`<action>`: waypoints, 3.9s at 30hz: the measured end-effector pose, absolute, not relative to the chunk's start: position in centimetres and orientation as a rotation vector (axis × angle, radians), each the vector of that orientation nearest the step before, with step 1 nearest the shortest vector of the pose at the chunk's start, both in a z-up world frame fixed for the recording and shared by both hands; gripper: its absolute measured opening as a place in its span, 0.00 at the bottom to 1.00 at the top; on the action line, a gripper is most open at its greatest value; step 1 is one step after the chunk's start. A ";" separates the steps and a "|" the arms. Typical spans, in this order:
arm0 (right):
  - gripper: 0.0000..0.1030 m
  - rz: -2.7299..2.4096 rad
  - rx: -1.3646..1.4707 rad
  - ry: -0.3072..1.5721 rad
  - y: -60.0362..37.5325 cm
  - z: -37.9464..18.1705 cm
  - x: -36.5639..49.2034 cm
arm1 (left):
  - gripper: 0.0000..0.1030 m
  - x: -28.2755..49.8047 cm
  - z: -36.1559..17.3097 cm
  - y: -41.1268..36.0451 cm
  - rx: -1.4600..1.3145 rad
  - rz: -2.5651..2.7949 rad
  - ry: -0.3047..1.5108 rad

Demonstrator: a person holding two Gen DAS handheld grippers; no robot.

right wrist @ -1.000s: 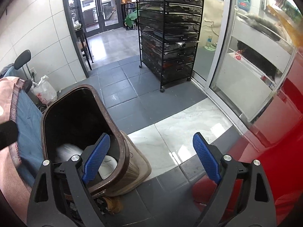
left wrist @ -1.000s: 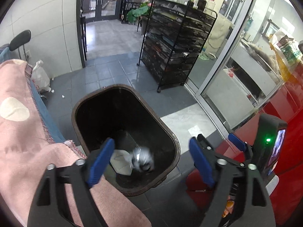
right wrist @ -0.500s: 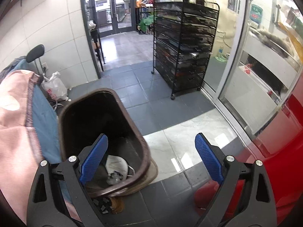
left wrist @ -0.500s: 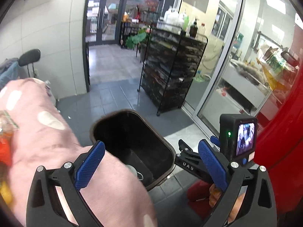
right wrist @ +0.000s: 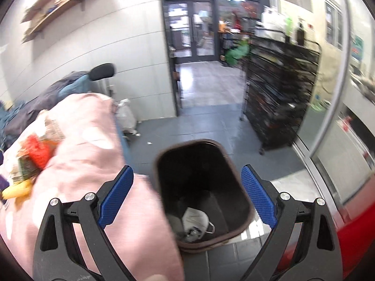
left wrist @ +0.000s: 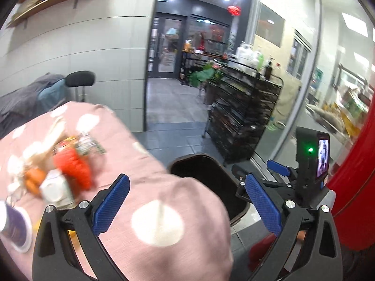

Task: Collect trash
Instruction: 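Return both tools to the table toward the CD tub and milk carton, then grasp the CD spindle tub with the left tool while the right tool grasps the milk carton, then carry both items over the black bin and open both tools to drop them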

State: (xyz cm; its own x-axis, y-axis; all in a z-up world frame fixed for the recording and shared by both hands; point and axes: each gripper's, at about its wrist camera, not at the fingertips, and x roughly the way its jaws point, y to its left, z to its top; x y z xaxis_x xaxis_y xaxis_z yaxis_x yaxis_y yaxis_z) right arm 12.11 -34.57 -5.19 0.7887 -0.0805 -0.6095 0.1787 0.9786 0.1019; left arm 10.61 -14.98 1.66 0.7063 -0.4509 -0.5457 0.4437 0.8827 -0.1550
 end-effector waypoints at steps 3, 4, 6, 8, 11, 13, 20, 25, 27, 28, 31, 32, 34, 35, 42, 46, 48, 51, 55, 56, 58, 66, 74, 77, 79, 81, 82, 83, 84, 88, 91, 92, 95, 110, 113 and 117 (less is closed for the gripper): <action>0.89 -0.084 0.142 0.636 -32.5 -4.3 12.3 | 0.94 10.3 1.7 -13.3 -0.019 -0.429 0.599; 0.89 -0.066 0.135 0.637 -31.7 -4.1 12.3 | 0.94 10.2 1.8 -12.8 -0.024 -0.414 0.595; 0.89 -0.025 0.113 0.634 -30.0 -3.7 12.5 | 0.94 10.0 1.9 -11.3 -0.045 -0.384 0.587; 0.89 0.010 0.090 0.630 -28.4 -3.3 12.4 | 0.94 9.6 1.9 -9.6 -0.067 -0.356 0.577; 0.89 0.075 0.062 0.640 -26.2 -3.1 12.5 | 0.94 9.3 1.8 -7.2 -0.096 -0.299 0.567; 0.89 0.123 0.051 0.648 -24.8 -3.0 12.5 | 0.94 8.9 1.6 -5.7 -0.121 -0.262 0.564; 0.89 0.244 0.021 0.665 -20.3 -2.6 12.4 | 0.94 7.4 0.5 0.7 -0.230 -0.149 0.573; 0.89 0.319 0.000 0.698 -17.4 -3.0 12.4 | 0.94 6.0 -1.3 5.0 -0.291 -0.055 0.605; 0.89 0.341 -0.019 0.704 -16.3 -3.0 12.4 | 0.94 5.6 -2.1 6.2 -0.317 -0.028 0.620; 0.89 0.353 -0.024 0.708 -15.9 -3.1 12.4 | 0.94 5.4 -2.4 6.8 -0.328 -0.017 0.625; 0.89 0.409 -0.039 0.729 -14.2 -3.1 12.5 | 0.94 5.1 -3.3 8.3 -0.352 0.012 0.639; 0.89 0.427 -0.047 0.740 -13.5 -3.2 12.5 | 0.94 5.1 -3.4 8.6 -0.355 0.019 0.642; 0.89 0.459 -0.064 0.753 -12.3 -3.2 12.4 | 0.94 5.3 -3.6 9.2 -0.360 0.035 0.656; 0.89 0.471 -0.081 0.759 -11.6 -3.3 12.3 | 0.94 5.4 -3.7 9.4 -0.363 0.036 0.659; 0.89 0.485 -0.118 0.770 -9.2 -2.7 13.9 | 0.94 6.6 -4.2 10.2 -0.337 0.057 0.683; 0.89 0.475 -0.099 0.803 -7.7 -2.6 15.7 | 0.94 8.1 -4.5 10.8 -0.312 0.081 0.699; 0.88 0.489 -0.083 0.826 -7.0 -2.8 16.5 | 0.94 8.9 -4.7 11.1 -0.301 0.084 0.707; 0.76 0.495 -0.059 0.884 -5.8 -3.7 17.7 | 0.94 10.2 -4.9 11.6 -0.302 0.085 0.728; 0.64 0.464 -0.057 0.935 -4.3 -5.0 19.4 | 0.94 11.6 -4.9 11.7 -0.301 0.078 0.746; 0.62 0.450 -0.059 0.944 -4.1 -5.3 19.8 | 0.94 11.9 -5.0 11.8 -0.294 0.082 0.753; 0.57 0.425 -0.054 0.964 -3.8 -5.9 20.7 | 0.91 12.6 -5.0 11.8 -0.286 0.082 0.758; 0.50 0.406 -0.047 0.963 -4.1 -6.5 21.5 | 0.70 12.8 -5.0 11.8 -0.311 0.080 0.741; 0.50 0.429 -0.077 0.887 -4.7 -4.7 19.5 | 0.70 10.9 -3.6 11.9 -0.337 0.107 0.668; 0.50 0.464 -0.070 0.858 -5.3 -3.9 18.3 | 0.70 10.0 -2.9 11.6 -0.355 0.090 0.648; 0.50 0.480 -0.065 0.847 -5.8 -3.5 17.5 | 0.70 9.4 -2.2 11.1 -0.362 0.075 0.630; 0.50 0.495 -0.058 0.836 -6.3 -3.1 16.7 | 0.70 8.8 -1.5 10.5 -0.366 0.061 0.606; 0.50 0.502 -0.056 0.827 -6.6 -2.9 16.4 | 0.70 8.5 -1.1 10.2 -0.365 0.053 0.593; 0.50 0.512 -0.052 0.812 -6.9 -2.6 15.9 | 0.70 8.1 -0.6 9.8 -0.359 0.044 0.579; 0.50 0.515 -0.052 0.800 -7.2 -2.4 15.6 | 0.70 7.9 -0.2 9.4 -0.353 0.037 0.570; 0.50 0.509 -0.038 0.765 -9.0 -1.5 14.1 | 0.70 7.1 1.1 7.9 -0.344 0.000 0.535; 0.50 0.511 -0.022 0.741 -10.4 -0.9 13.2 | 0.70 6.6 1.7 6.5 -0.326 -0.025 0.515; 0.50 0.509 -0.019 0.730 -10.9 -0.7 12.8 | 0.70 6.6 1.9 6.1 -0.323 -0.036 0.511; 0.50 0.498 0.008 0.705 -12.6 -0.1 12.1 | 0.70 6.3 2.2 4.9 -0.321 -0.065 0.503; 0.50 0.225 0.189 0.619 -25.5 0.1 10.7 | 0.70 6.9 3.3 -1.7 -0.253 -0.247 0.490; 0.50 0.156 0.223 0.626 -28.6 -0.6 11.3 | 0.70 7.3 3.3 -2.9 -0.241 -0.281 0.496; 0.50 0.074 0.259 0.647 -32.0 -2.1 12.2 | 0.70 7.7 3.2 -4.3 -0.229 -0.323 0.508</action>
State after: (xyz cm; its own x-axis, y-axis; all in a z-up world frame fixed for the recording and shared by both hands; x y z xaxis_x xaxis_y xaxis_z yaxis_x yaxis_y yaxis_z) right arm 12.23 -32.03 -2.06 0.7962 0.1487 -0.5865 0.0124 0.9651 0.2615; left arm 7.70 -4.35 3.16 0.8250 -0.3570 -0.4381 0.2445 0.9244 -0.2928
